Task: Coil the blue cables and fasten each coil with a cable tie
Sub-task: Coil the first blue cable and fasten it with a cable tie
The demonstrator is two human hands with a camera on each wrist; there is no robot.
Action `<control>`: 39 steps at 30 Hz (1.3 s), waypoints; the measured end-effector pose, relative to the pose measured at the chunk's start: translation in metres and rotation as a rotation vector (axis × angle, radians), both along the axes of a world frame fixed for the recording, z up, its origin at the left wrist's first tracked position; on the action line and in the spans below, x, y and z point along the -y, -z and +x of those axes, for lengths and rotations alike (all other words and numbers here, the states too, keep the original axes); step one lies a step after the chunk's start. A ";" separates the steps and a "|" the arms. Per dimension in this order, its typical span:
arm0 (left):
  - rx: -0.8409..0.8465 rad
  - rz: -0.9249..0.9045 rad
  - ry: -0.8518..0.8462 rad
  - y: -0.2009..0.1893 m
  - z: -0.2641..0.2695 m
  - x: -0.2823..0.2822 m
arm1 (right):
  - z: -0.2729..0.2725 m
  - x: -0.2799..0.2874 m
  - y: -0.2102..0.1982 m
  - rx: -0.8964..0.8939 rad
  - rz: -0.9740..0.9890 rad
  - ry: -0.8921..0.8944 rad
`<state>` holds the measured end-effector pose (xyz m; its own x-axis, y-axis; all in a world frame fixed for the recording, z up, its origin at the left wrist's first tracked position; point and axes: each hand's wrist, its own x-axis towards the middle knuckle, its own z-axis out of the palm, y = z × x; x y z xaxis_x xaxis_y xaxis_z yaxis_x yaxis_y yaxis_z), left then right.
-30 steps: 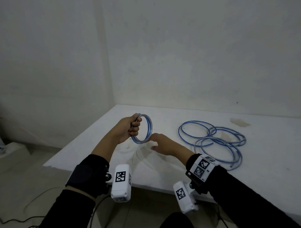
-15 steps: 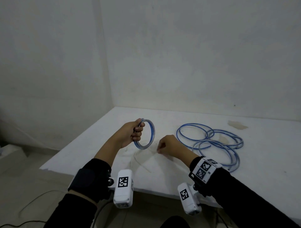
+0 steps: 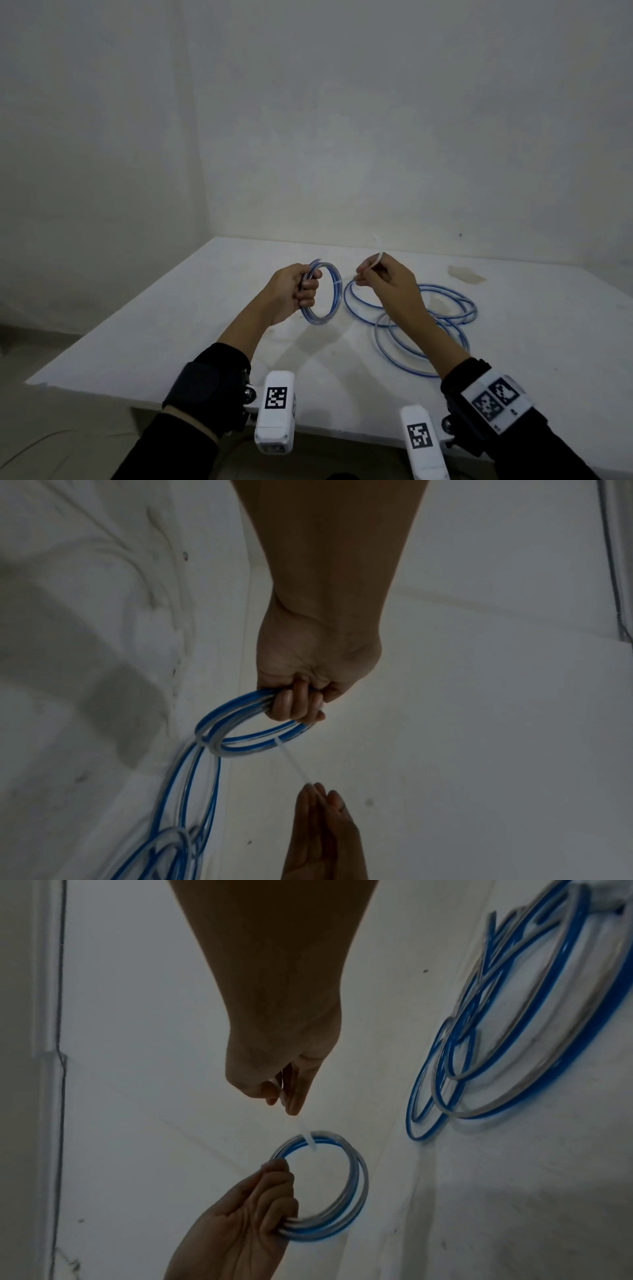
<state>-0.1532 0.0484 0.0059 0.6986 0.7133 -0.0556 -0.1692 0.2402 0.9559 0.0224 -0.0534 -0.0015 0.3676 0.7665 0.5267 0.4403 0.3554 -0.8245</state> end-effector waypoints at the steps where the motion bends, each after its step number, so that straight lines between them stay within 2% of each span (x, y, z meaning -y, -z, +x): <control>1: 0.008 0.011 0.011 0.000 0.006 0.002 | 0.001 0.003 0.001 -0.019 0.013 -0.009; 6: -0.008 0.103 0.072 -0.001 0.031 0.016 | 0.010 0.014 0.004 -0.126 0.049 -0.080; 11: -0.009 0.176 0.114 -0.005 0.049 0.027 | 0.019 0.012 0.017 0.030 0.052 -0.007; 15: -0.014 0.256 0.113 -0.006 0.059 0.033 | 0.016 0.014 0.013 0.026 0.064 -0.014; 19: -0.021 0.241 0.117 -0.008 0.062 0.033 | 0.015 0.016 0.011 0.000 0.125 0.011; 27: -0.018 0.108 0.144 -0.014 0.061 0.034 | 0.013 0.020 0.014 -0.201 0.205 -0.056; 36: 0.007 0.240 0.111 -0.008 0.069 0.031 | 0.011 0.015 0.014 -0.130 0.179 -0.037; 39: 0.007 0.257 0.135 -0.010 0.069 0.036 | 0.014 0.016 0.014 -0.164 0.182 -0.029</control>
<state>-0.0842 0.0128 0.0161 0.7881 0.6036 0.1203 -0.1589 0.0107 0.9872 0.0359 -0.0695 -0.0152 0.4389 0.6757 0.5922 0.2928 0.5156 -0.8053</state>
